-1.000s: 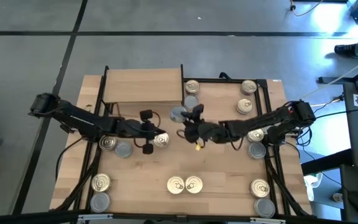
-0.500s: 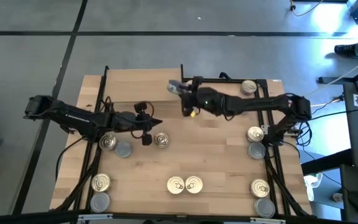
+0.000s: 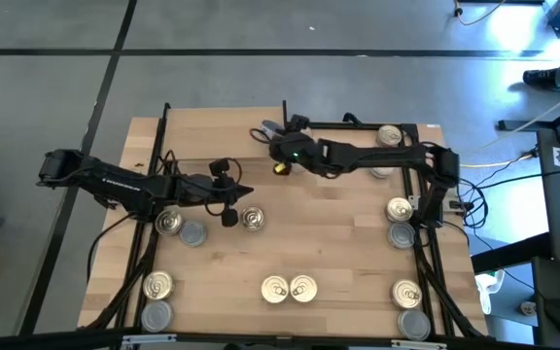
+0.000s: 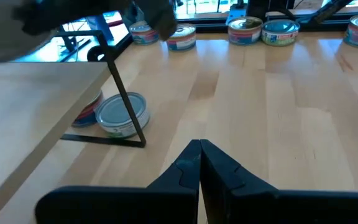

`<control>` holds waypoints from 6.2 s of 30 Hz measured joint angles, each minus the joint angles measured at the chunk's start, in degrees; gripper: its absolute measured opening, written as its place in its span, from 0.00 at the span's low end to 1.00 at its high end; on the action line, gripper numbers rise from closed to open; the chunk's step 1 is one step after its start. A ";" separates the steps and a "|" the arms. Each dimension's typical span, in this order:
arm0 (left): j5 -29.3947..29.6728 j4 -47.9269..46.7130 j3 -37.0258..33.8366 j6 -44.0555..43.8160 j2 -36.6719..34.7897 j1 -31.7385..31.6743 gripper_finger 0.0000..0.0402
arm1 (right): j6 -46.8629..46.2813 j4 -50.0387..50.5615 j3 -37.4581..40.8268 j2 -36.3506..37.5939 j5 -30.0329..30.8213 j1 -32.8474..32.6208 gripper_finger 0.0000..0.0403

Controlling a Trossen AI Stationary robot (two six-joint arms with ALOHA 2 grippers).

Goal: Stack canned seafood by type on shelf
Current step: Put the green tuna can on the shelf, then stack the green tuna can on top of the green tuna can on the shelf

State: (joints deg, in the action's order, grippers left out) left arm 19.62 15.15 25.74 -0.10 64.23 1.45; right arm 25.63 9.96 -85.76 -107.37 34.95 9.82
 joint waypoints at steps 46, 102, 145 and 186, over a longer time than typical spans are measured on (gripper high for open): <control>0.00 -2.55 0.02 -1.03 0.00 0.00 0.00 | -4.35 14.43 -13.58 -9.75 -1.22 2.07 0.67; -0.40 -2.54 0.02 -1.33 0.00 1.59 0.00 | -16.06 41.35 -17.74 4.34 -13.31 -11.90 0.68; -0.37 7.86 5.51 2.94 19.96 3.74 0.00 | -24.95 -29.12 43.17 15.24 -14.77 8.37 0.68; -0.37 7.95 5.44 2.74 19.93 3.74 0.00 | -25.83 -22.45 41.23 7.03 -14.75 7.20 0.68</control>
State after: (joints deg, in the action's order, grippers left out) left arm 19.25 23.11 31.18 2.64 84.16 5.19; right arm -0.21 -12.48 -44.54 -100.34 20.21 17.03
